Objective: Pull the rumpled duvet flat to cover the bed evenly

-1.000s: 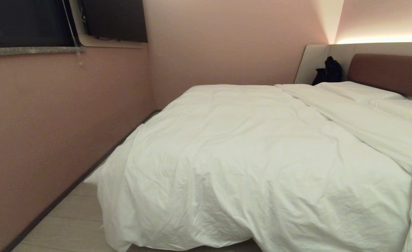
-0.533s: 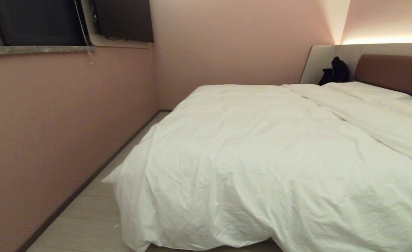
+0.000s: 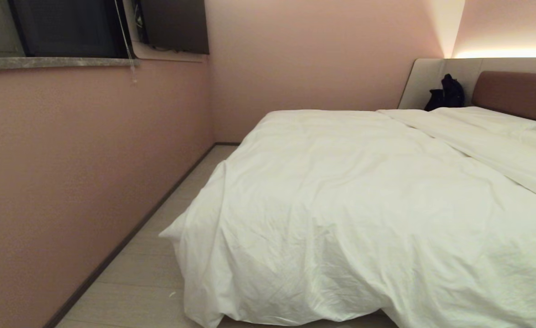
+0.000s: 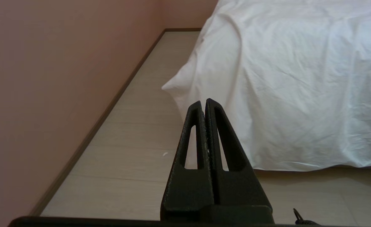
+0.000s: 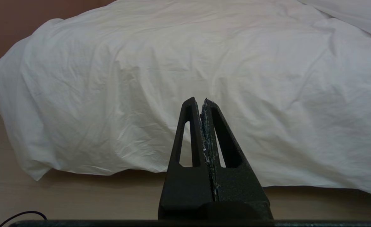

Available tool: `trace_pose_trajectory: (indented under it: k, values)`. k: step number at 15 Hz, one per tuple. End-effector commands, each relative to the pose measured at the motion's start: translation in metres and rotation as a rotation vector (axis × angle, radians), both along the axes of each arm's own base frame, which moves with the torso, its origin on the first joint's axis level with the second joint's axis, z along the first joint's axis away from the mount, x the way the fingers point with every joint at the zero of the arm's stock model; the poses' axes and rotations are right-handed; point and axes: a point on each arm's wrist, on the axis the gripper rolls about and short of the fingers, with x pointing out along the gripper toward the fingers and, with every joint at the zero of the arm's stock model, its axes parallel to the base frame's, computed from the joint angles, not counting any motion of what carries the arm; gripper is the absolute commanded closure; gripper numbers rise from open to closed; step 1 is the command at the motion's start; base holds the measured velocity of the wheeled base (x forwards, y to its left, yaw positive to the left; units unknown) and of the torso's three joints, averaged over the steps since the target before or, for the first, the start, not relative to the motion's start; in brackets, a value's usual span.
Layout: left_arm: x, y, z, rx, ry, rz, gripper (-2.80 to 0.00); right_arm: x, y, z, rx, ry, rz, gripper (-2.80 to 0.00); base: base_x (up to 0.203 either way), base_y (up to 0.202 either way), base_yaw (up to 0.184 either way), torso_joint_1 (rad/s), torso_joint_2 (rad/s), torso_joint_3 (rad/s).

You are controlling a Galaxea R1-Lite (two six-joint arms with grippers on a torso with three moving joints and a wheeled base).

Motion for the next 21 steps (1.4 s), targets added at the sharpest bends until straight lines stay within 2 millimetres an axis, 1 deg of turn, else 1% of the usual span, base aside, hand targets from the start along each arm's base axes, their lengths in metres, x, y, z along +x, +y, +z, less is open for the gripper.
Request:
trace_pose_trajectory:
  k: [1, 21]
  values:
    - [0.0000, 0.0000, 0.0000, -0.002, 0.000, 0.001, 0.00, 0.0001, 0.0000, 0.0001, 0.000, 0.001, 0.001, 0.00, 0.000, 0.197, -0.002, -0.001, 0.00, 0.002]
    - [0.0000, 0.0000, -0.0002, 0.008, 0.002, -0.001, 0.00, 0.0001, 0.0000, 0.0001, 0.000, 0.001, 0.001, 0.00, 0.000, 0.198, -0.001, 0.001, 0.00, 0.001]
